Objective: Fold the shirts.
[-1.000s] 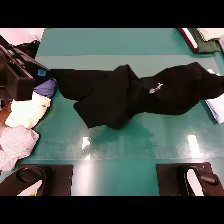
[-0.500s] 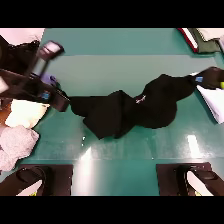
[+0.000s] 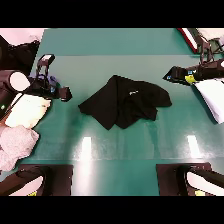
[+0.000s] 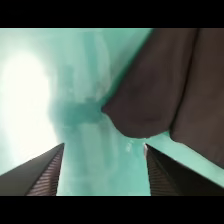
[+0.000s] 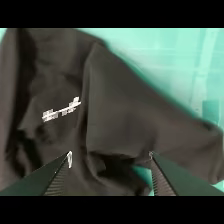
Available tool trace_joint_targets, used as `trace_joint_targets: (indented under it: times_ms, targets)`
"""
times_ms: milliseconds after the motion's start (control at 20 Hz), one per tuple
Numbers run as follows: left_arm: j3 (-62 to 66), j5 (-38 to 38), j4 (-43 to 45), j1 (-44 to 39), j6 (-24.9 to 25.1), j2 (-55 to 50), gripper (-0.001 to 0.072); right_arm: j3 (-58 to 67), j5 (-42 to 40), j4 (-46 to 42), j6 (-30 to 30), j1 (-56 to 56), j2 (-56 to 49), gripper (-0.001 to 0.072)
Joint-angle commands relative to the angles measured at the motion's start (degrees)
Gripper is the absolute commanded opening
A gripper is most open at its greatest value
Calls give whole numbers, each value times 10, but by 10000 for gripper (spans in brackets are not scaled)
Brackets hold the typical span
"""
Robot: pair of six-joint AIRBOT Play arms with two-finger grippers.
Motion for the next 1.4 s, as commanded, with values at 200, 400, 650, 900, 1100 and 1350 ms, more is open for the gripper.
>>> trace_joint_targets:
  times_ms: [200,400,650,900,1100,1350]
  targets:
    - [-148,96,-164,-91,-35,-5,592,0,-7,-3,-9,-33,49,556]
    - [-205,237,-167,-203,-120,-5,592,0,-4,-2,-9,-33,67,556]
    - [-212,253,-179,-221,-138,-49,591,0,27,-2,-9,-33,68,556]
    - [-209,285,-201,-221,-133,-98,591,0,54,0,-9,-32,68,556]
    - [-206,328,-220,-221,-129,-101,591,0,67,0,-9,-32,68,556]
    - [-206,358,-222,-221,-133,-102,113,0,99,-2,-9,-33,68,556]
